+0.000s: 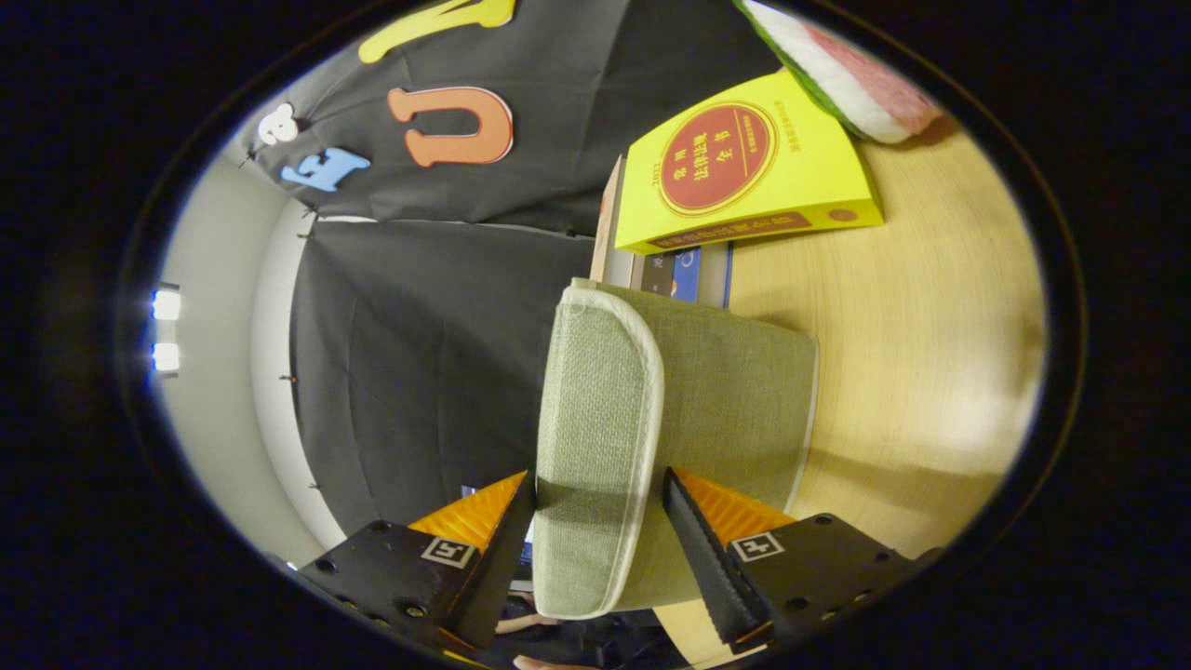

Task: Open the storage box then place both shoes into the box .Put the left shoe in first, then the right shoe, with the right side of both shoes facing outward in a uniform manner.

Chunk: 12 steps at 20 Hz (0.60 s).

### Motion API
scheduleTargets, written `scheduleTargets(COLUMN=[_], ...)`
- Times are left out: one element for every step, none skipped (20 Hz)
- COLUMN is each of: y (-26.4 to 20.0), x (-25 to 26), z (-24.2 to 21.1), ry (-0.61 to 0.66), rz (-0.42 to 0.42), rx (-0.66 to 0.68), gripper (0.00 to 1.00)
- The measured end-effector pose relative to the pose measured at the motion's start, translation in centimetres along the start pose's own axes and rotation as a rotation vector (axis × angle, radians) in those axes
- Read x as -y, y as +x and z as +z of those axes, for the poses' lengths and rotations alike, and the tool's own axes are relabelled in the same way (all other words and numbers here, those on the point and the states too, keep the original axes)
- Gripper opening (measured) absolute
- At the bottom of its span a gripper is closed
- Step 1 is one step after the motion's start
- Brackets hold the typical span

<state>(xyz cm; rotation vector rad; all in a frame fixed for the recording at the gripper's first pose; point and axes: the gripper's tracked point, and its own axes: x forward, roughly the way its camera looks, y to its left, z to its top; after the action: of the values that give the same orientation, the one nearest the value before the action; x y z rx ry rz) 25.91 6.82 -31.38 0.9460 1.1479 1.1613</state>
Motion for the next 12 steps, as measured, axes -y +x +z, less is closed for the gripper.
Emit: scheduleTargets(y=[-0.2, 0.0, 0.0, -0.4, -0.1, -0.3, -0.2, -0.2, -0.4, -0.6, -0.7, -0.8], x=[-0.3, -0.3, -0.1, -0.3, -0.4, -0.3, -0.2, -0.3, -0.5, -0.7, -0.7, -0.8], z=[-0.2, -0.6, -0.8, -0.7, -1.3, -1.1, -1.0, -1.3, -1.3, -1.6, -1.7, -1.8], ry=[0.006, -0.003, -0.007, -0.007, -0.008, -0.009, -0.002, -0.002, -0.005, -0.006, 0.0, 0.002], rz=[0.01, 0.0, -0.014, -0.016, -0.022, -0.03, -0.036, -0.04, -0.043, -0.048, -0.059, -0.068], rx=[-0.011, -0.022, -0.026, -0.038, -0.053, -0.049, -0.043, -0.052, -0.049, -0.05, -0.047, -0.045], gripper=[0.84, 0.83, 0.83, 0.79, 0.74, 0.7, 0.66, 0.61, 0.57, 0.57, 0.57, 0.57])
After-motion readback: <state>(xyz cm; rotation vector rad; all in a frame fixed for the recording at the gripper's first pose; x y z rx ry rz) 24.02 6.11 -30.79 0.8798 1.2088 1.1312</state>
